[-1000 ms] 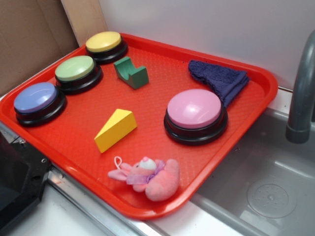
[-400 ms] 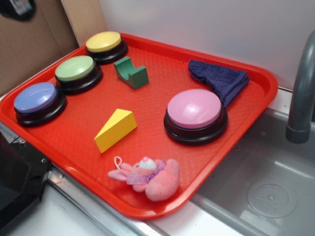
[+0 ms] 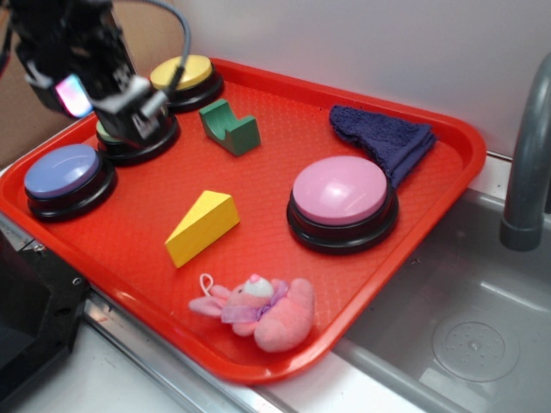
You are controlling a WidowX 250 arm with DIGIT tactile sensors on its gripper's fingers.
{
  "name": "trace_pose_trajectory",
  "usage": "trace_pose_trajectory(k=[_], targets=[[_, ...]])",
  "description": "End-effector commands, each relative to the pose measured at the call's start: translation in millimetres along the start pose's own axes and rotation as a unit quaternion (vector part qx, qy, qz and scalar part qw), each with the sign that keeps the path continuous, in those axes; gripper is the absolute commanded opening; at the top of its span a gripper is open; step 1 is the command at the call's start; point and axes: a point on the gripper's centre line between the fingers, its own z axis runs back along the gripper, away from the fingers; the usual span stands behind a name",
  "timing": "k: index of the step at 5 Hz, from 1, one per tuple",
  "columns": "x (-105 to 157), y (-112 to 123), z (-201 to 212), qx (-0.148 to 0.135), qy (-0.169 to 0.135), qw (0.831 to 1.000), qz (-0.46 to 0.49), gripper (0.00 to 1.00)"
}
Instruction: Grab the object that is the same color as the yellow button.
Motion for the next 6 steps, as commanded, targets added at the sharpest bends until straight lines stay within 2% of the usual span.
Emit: trace_pose_trajectory(k=[1,3,4,5,6], targets=[[13,-15,-59,-0.015,-0.026,0.998,0.047,1.00],[19,-18,-96,-0.001,-0.036,0.998,0.050,1.00],[18,-17,-100,-0.002,-0.043,0.997,0.059,0.69],[19,-18,-107,0.004,-0.037,0.997,0.060,0.00],[23,-14,-89,-0.004,-0.052,0.997,0.061,0.00]])
